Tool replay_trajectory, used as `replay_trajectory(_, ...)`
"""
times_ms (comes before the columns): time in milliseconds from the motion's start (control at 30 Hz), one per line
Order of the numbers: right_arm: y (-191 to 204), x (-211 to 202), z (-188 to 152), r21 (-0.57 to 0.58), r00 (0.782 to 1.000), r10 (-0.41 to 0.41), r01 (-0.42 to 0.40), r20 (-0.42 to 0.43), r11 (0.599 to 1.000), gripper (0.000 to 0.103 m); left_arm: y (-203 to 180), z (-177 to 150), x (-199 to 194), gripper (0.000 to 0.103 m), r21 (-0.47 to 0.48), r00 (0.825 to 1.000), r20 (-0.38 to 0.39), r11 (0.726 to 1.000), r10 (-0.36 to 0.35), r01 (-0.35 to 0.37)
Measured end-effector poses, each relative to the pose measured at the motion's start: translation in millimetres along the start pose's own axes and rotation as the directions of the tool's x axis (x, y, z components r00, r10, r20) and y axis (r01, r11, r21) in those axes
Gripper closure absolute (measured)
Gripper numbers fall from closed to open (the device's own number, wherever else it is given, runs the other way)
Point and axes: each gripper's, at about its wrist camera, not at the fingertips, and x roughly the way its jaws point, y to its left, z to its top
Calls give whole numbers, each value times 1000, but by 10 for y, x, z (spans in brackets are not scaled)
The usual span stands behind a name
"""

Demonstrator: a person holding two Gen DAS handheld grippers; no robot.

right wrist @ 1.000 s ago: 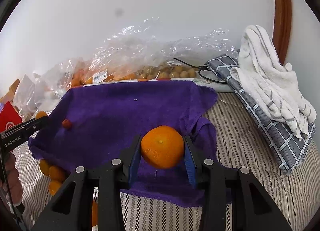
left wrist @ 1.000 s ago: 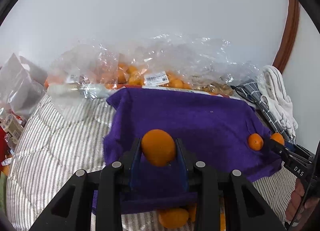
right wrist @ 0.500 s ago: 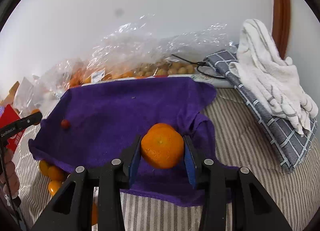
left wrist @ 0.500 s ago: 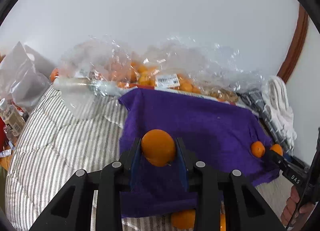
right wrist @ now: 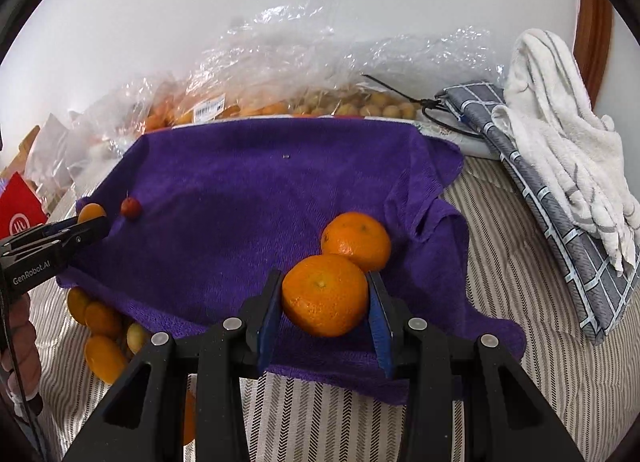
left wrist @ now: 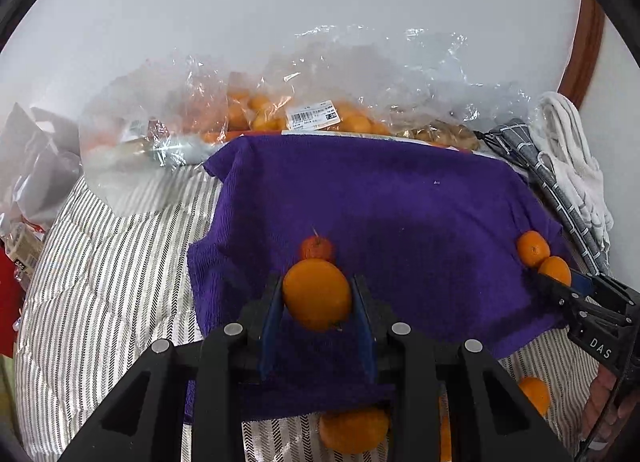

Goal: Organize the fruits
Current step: 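Open the right tool to release its orange onto the towel while the left tool releases its orange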

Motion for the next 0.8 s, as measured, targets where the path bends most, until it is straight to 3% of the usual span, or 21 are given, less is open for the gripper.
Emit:
replay_trajectory(233, -3, 21, -12, -4, 1000, -8, 8, -4, 1000, 62, -17, -14, 42, 71, 6, 1000, -23, 1000, 14, -14)
replay_trajectory(567, 11, -41, -2, -18, 1000, -23, 23, 13, 1000, 47, -61, -39, 104, 71, 29, 998, -47, 999, 31, -30)
replay_trajectory(800, -2, -99, 9, -8, 999, -20, 21, 32, 1000, 46, -73, -37, 95, 70, 29, 999, -46, 999, 27, -26)
